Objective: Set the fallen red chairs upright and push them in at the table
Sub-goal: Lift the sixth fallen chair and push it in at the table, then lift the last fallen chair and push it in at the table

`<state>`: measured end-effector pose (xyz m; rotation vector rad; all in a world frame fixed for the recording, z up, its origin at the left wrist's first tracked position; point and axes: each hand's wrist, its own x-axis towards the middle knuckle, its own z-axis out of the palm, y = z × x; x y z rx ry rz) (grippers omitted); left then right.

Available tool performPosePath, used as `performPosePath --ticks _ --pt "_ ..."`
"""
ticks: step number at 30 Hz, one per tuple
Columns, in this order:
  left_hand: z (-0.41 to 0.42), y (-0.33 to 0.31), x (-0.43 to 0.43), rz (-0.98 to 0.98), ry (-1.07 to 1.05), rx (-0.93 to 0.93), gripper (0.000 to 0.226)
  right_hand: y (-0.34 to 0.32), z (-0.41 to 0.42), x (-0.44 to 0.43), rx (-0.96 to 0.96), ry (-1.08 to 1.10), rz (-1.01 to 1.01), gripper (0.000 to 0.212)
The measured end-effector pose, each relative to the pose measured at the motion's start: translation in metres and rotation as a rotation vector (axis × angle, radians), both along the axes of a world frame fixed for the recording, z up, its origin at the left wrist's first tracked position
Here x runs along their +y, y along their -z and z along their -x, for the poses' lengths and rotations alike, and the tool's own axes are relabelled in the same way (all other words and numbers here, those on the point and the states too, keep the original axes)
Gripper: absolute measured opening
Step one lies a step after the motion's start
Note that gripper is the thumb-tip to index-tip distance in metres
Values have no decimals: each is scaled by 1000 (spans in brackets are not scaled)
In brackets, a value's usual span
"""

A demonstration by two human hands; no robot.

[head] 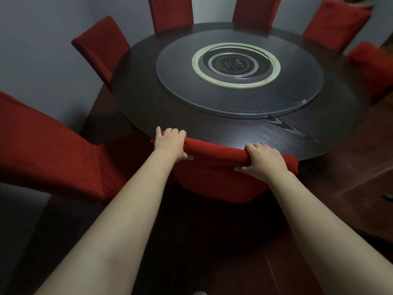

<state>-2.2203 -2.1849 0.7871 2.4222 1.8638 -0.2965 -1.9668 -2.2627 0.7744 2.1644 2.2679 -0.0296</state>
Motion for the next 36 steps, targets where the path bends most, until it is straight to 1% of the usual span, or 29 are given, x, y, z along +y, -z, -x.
performPosePath --ticks 2,3,5,7,9,10,13,19,22,25,29,32,36 --pt "-2 -6 -3 61 8 -11 77 -7 3 -4 30 10 65 55" --pt "-2 -11 -4 89 18 -25 74 -13 5 -7 82 19 80 57" --pt "-3 -22 -7 149 41 -77 67 -23 11 -11 269 59 95 58" --pt "-3 -37 -9 221 48 -173 58 -38 17 -12 486 104 87 53" --pt "-4 -59 -13 265 58 -277 48 -57 23 -9 644 156 41 47" --pt "-5 -73 -15 256 62 -341 44 -71 25 -8 699 177 0 44" --pt "-10 -113 -21 179 45 -617 37 -110 31 -5 842 197 -136 38" --pt "-31 -198 -51 -100 38 -1316 31 -196 43 -23 1383 161 -476 35" --pt "-42 -227 -78 -149 68 -1573 32 -231 48 -47 1592 80 -613 34" --pt "-49 -236 -105 -121 130 -1742 37 -246 54 -77 1671 -19 -716 34" --pt "-53 -231 -138 -144 195 -1871 46 -244 59 -109 1705 -101 -771 37" --pt "-57 -223 -155 -99 205 -1962 48 -233 59 -128 1681 -122 -808 50" --pt "-70 -215 -170 10 236 -2056 48 -216 51 -147 1609 -107 -869 54"
